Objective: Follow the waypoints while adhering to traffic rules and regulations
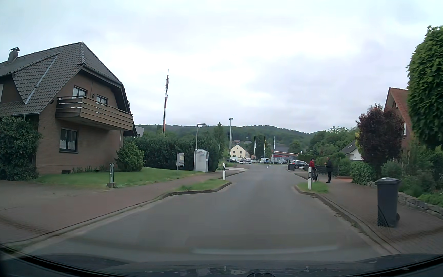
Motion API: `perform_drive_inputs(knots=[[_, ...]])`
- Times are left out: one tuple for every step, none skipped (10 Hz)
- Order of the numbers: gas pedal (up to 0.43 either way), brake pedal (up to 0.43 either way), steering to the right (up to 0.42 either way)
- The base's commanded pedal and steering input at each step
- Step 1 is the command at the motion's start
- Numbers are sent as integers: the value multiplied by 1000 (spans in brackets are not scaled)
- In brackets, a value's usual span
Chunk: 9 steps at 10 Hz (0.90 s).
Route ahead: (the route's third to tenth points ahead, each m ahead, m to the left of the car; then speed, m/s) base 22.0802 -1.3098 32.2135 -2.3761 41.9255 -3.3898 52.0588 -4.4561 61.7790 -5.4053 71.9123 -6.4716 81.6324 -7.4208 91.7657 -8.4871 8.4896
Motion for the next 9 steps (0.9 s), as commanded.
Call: perform_drive_inputs(knots=[[157,0,5],[157,0,25],[157,0,41],[150,0,48],[150,0,53],[150,0,54],[150,0,54],[150,0,52],[150,0,48]])
